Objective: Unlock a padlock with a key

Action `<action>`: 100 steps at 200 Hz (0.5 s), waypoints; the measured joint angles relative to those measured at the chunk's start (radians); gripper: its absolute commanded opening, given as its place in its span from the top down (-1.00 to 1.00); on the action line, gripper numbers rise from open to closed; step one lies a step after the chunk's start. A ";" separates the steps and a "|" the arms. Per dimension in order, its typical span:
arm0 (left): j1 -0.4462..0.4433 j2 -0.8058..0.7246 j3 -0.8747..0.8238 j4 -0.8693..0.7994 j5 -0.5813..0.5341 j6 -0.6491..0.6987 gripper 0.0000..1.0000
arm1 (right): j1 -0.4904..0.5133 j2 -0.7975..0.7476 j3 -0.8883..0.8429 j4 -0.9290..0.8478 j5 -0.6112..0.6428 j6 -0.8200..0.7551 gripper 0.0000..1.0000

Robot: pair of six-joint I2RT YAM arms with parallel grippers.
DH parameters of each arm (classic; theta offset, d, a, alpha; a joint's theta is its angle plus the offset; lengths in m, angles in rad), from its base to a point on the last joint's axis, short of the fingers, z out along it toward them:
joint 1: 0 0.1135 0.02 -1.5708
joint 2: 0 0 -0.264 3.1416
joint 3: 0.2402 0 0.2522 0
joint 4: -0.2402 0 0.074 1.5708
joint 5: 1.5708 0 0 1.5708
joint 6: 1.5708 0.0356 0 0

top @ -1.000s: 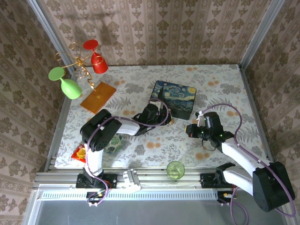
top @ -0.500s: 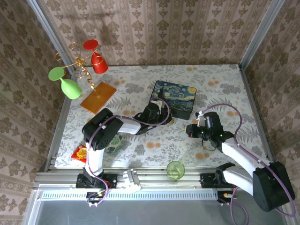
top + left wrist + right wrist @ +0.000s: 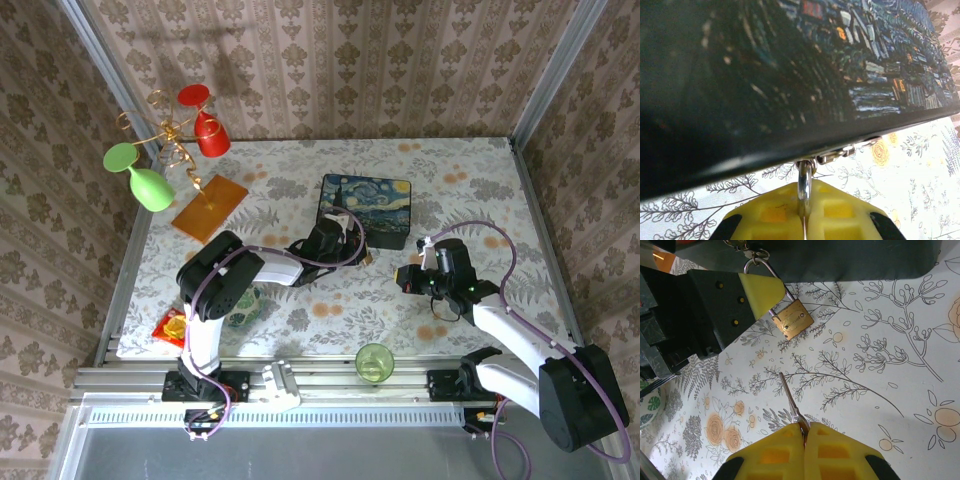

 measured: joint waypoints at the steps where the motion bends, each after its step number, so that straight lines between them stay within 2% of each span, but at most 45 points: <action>1: 0.000 0.000 0.000 0.001 0.000 -0.002 1.00 | 0.000 0.000 0.000 0.000 0.000 0.000 1.00; 54: 0.022 0.000 -0.031 0.079 0.050 -0.143 1.00 | 0.000 0.005 -0.028 0.078 -0.021 0.070 1.00; 100: 0.038 0.000 -0.052 0.144 0.073 -0.257 1.00 | 0.000 0.122 -0.052 0.211 -0.089 0.145 1.00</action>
